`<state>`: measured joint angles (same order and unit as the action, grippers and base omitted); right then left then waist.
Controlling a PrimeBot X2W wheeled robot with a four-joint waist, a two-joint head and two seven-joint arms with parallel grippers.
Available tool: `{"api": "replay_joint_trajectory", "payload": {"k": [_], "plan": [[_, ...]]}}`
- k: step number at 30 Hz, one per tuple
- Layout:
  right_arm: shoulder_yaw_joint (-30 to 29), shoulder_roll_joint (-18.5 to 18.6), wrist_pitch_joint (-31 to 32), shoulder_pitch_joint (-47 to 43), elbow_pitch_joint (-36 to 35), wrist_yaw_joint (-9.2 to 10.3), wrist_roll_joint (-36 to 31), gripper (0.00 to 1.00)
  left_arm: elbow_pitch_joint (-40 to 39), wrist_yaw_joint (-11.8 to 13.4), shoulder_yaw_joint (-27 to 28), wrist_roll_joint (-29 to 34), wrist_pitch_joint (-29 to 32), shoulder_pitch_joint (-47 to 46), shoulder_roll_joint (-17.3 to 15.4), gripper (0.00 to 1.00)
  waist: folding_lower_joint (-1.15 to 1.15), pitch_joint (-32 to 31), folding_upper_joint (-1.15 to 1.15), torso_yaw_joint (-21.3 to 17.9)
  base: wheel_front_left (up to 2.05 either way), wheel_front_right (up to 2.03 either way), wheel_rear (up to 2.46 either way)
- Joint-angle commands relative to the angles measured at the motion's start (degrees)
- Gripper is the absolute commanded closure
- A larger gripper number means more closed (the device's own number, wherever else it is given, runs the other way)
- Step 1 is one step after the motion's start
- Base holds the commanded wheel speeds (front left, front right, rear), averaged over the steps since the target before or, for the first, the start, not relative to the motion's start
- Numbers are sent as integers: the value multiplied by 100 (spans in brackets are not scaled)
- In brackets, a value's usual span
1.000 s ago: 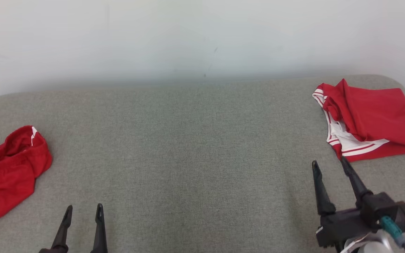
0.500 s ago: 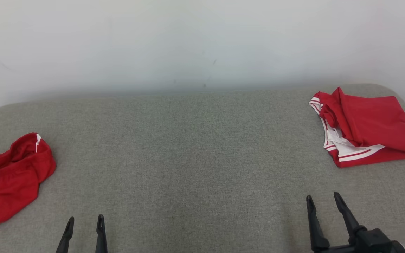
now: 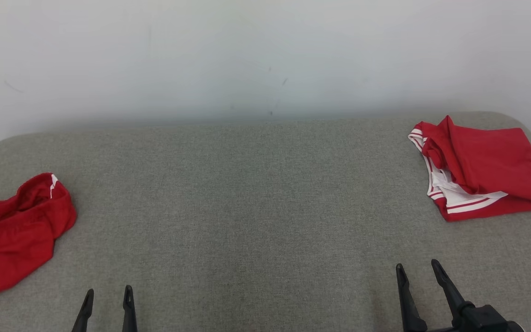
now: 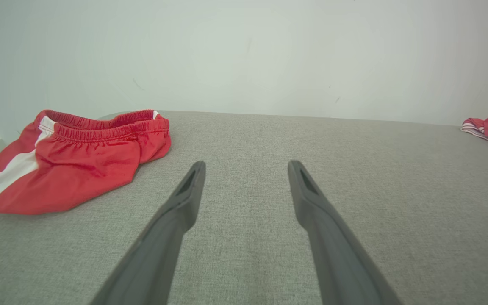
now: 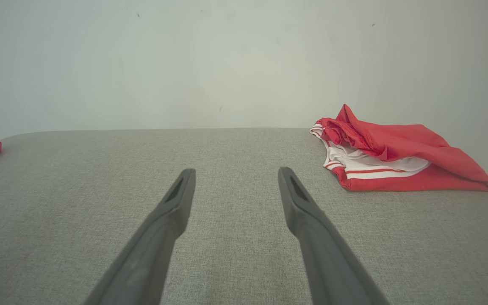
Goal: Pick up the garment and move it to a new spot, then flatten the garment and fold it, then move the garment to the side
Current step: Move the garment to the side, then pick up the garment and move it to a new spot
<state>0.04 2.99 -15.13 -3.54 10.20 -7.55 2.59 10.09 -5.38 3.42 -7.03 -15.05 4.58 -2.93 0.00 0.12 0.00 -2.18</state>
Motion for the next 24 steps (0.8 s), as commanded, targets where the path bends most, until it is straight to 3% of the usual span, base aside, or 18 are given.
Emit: {"api": "replay_joint_trajectory", "payload": {"k": [1, 13, 24], "plan": [[-26, -18, -5, -26, 7, 15, 32, 0, 9, 4, 13, -12, -10, 26, 7, 0, 0, 6, 0, 3, 0, 0, 0], [-38, -18, -5, -33, 39, 15, 60, 0, 44, -15, 57, 30, -10, 7, 8, 0, 0, 20, 0, 77, 0, 0, 0], [-45, -16, -5, -122, 54, 15, 183, 0, 101, -57, 103, 99, -11, -99, 7, 0, 0, -8, 0, 585, 0, 0, 0]]}}
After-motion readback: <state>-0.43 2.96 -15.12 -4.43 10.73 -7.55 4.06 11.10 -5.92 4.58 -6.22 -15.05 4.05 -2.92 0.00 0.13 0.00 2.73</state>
